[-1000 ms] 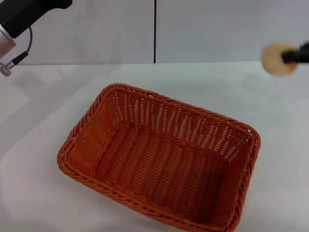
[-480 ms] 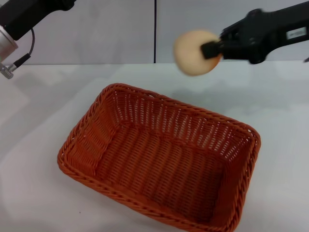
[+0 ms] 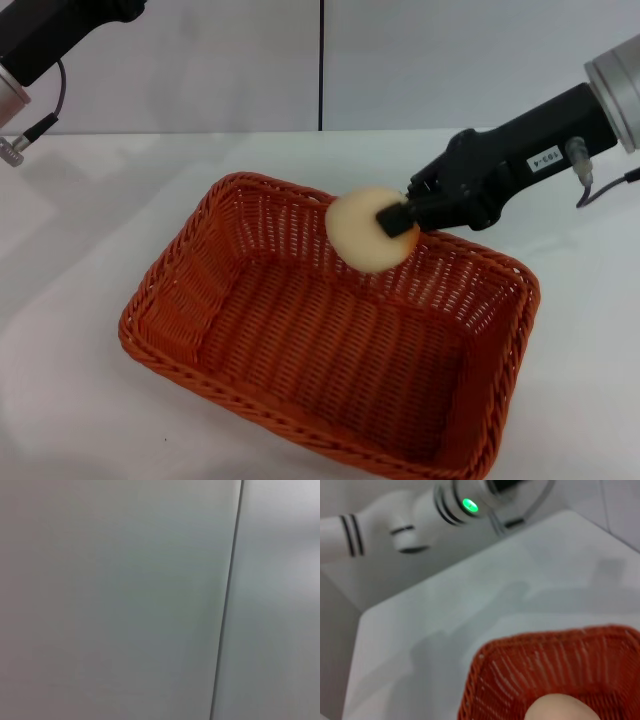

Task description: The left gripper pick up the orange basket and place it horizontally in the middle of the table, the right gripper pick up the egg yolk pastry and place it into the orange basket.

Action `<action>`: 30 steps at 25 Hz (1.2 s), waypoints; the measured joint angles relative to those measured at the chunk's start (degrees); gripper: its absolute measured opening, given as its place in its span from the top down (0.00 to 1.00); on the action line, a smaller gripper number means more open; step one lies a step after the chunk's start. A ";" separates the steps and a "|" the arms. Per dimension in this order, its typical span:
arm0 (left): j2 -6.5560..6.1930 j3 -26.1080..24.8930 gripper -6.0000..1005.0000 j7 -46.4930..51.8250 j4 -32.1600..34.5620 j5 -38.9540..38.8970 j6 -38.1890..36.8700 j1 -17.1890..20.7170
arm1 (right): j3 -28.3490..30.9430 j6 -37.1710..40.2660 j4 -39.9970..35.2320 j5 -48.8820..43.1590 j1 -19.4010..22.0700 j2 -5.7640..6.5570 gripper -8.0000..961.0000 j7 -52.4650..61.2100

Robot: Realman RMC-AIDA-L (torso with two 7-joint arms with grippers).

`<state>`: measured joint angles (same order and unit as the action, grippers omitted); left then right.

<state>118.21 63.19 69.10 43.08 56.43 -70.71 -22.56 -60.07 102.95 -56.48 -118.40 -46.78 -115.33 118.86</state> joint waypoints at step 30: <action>0.25 -0.07 0.32 -2.79 -1.18 -4.73 -1.35 1.06 | 27.32 -4.49 1.81 46.59 31.65 -3.53 0.34 -47.63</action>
<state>118.46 63.12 66.31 41.90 51.70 -72.05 -21.50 -32.75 98.46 -54.67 -71.82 -15.13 -118.86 71.23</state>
